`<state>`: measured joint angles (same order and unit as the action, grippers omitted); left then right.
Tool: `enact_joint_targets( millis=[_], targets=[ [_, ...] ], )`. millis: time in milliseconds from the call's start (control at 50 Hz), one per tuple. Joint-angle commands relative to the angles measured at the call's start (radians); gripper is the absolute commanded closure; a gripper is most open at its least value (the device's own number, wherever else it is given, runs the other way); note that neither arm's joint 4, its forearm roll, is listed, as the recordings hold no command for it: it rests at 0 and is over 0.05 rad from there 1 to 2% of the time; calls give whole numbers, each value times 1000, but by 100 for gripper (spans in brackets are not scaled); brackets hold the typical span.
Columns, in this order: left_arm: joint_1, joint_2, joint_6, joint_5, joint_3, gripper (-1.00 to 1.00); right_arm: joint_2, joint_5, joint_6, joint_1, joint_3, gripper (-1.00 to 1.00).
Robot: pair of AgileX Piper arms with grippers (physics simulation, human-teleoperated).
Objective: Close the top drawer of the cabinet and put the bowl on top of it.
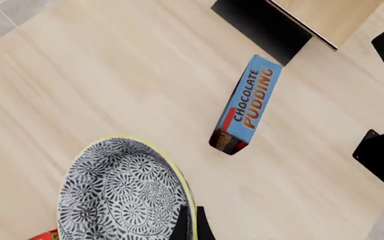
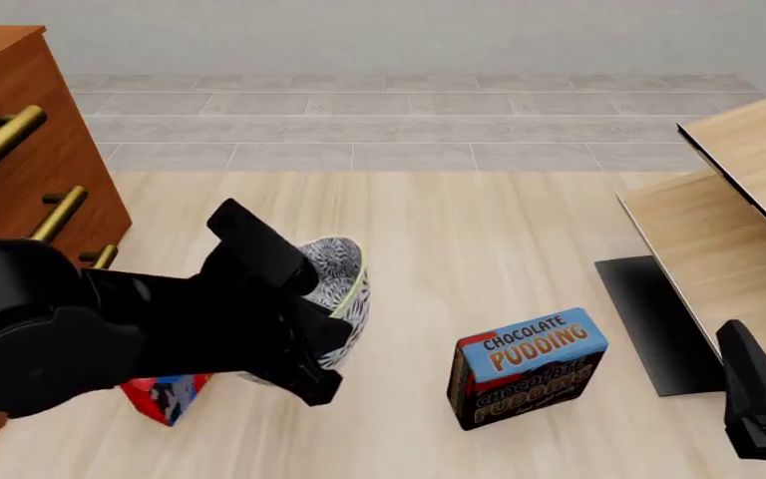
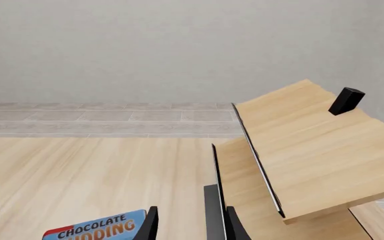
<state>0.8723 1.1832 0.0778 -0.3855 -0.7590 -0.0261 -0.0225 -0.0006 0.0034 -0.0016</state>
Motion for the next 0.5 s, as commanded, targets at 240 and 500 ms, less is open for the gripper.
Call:
enact_joint_targets(
  millis=[240,500],
  targets=[
    [4,-134,-43,-225,-169,100,10,9,0,-1,1,-100],
    [-14,-209,-82,-348,-255,100,9,8,1,-1,1,-100]
  ],
)
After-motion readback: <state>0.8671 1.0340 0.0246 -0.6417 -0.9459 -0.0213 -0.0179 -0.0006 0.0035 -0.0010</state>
